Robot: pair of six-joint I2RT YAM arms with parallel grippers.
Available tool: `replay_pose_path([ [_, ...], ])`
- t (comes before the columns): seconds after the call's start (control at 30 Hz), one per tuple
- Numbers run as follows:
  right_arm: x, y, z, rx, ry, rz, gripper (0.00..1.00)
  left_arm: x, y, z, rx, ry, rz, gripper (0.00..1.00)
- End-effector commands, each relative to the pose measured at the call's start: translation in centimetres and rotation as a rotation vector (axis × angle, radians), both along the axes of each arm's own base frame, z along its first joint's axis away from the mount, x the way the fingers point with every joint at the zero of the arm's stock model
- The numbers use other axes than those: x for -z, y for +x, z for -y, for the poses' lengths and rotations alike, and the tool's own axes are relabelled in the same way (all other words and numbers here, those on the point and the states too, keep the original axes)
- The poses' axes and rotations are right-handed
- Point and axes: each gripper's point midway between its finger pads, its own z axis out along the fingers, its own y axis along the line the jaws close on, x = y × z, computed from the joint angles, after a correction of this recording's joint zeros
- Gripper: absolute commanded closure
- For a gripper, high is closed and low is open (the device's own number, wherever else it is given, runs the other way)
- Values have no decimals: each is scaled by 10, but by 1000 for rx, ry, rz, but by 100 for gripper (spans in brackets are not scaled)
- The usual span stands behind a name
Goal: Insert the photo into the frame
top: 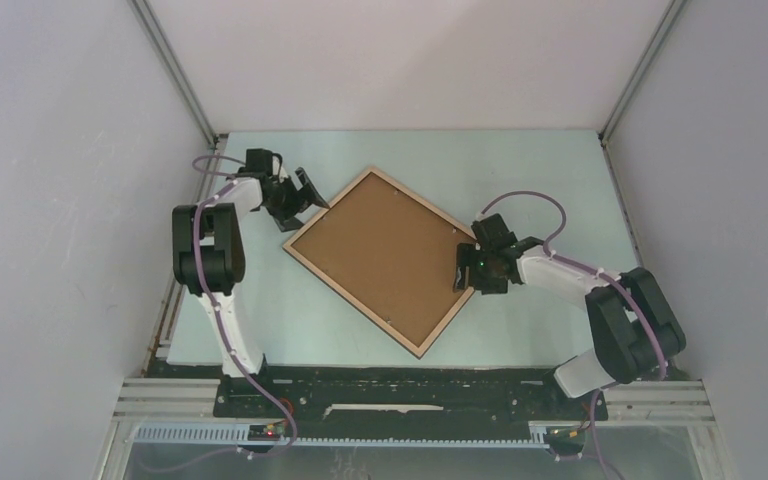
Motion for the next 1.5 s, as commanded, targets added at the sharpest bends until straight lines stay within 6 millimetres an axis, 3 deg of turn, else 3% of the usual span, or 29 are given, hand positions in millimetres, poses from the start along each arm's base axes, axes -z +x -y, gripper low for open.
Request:
replay_pose_path([
  [0.0, -4, 16, -1, 43, -54, 40, 24, -2, -3, 15, -26, -109, -2, 4],
  [0.53, 7, 31, -5, 131, -84, -4, 40, -11, -1, 17, -29, -121, 23, 4],
  [0.8, 8, 34, -9, 163, -42, -19, 72, -13, -2, 20, -28, -127, 28, 4],
  [0.93, 4, 40, -12, 173, -4, -9, 78, -11, -5, 23, -20, -129, 22, 4],
  [1.03, -1, 44, -18, 141, 55, -6, 73, -2, -17, 28, -22, -161, -18, 3],
  [1.23, -16, 50, -16, 109, 80, 43, 39, 8, -53, 25, -70, -163, -67, 2],
  [1.47, -19, 63, -7, 104, 138, 53, 32, 6, -100, 34, -117, -247, -88, 2],
])
